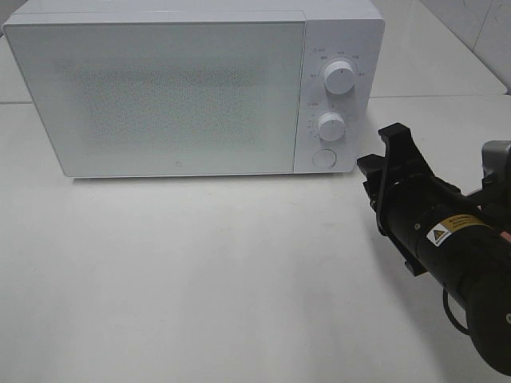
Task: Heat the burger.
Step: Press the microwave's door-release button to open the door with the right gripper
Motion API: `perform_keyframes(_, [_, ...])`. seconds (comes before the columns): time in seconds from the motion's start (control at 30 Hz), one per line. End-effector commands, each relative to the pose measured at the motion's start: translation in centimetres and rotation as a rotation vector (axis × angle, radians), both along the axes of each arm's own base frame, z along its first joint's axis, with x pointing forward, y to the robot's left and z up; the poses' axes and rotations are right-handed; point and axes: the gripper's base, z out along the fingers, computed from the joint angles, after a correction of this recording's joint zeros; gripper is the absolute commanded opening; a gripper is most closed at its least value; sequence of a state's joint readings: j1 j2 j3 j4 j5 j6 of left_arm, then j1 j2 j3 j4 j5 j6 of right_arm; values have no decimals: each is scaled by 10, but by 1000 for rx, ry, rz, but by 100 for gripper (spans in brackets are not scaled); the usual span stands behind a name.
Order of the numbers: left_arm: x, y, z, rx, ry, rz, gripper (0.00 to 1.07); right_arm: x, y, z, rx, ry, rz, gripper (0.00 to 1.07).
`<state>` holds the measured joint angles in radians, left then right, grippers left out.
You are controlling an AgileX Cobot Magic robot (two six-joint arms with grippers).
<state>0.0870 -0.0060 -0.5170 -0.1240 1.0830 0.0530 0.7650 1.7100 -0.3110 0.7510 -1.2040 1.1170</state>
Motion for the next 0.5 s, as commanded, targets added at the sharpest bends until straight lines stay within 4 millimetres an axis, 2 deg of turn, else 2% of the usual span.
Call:
perform_keyframes(0.03, [-3,-1,1,-10,-39,-9,100,1,0,9,149,-93,-42,17])
perform_keyframes(0.1, [-3,-1,1,-10,-39,-9,100,1,0,9,166,-90,-47,15])
perform_keyframes(0.13, [-3,-1,1,-10,-39,-9,100,1,0,8,203,-82,-57,10])
perform_keyframes(0.17, [-3,-1,1,-10,-39,-9,100,1,0,8,203,-82,-57,10])
perform_keyframes(0.2, [-3,-1,1,-10,-39,-9,100,1,-1,7,237,-63,-69,4])
perform_keyframes(0.27, [-3,-1,1,-10,-39,-9,100,1,-1,6,247,-53,-72,1])
perform_keyframes(0.5, [-3,-1,1,-10,-39,-9,100,-1,-1,-2,256,41,-87,0])
